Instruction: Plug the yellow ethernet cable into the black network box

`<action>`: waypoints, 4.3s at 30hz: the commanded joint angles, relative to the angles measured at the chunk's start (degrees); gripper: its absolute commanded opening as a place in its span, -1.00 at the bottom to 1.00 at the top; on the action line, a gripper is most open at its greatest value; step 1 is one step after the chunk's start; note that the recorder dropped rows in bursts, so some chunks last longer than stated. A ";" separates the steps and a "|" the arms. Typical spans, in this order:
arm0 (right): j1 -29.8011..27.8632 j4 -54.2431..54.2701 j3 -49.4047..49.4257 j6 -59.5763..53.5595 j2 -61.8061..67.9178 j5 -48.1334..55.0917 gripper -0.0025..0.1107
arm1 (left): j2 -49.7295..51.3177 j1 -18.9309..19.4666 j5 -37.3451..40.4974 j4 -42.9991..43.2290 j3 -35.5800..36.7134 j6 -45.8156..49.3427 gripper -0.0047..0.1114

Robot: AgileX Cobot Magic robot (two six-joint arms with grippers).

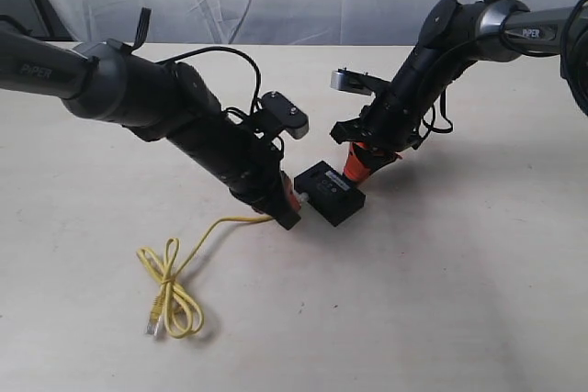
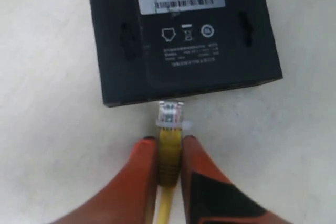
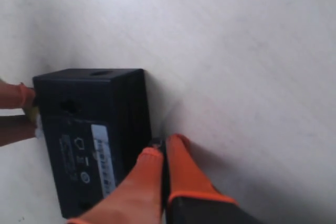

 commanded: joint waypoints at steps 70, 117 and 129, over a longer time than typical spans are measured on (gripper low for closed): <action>0.10 -0.68 0.24 -4.68 0.05 -0.52 -0.97 | 3.13 -0.16 9.81 19.04 -7.70 -15.66 -0.91; 0.10 -0.97 0.24 -9.36 0.16 -2.08 -0.97 | 4.48 -1.14 18.05 27.33 -18.19 -22.58 -0.91; -0.28 -1.29 0.24 -19.45 0.52 -1.74 -0.97 | 5.46 -1.78 16.60 31.12 -18.19 -23.93 -0.91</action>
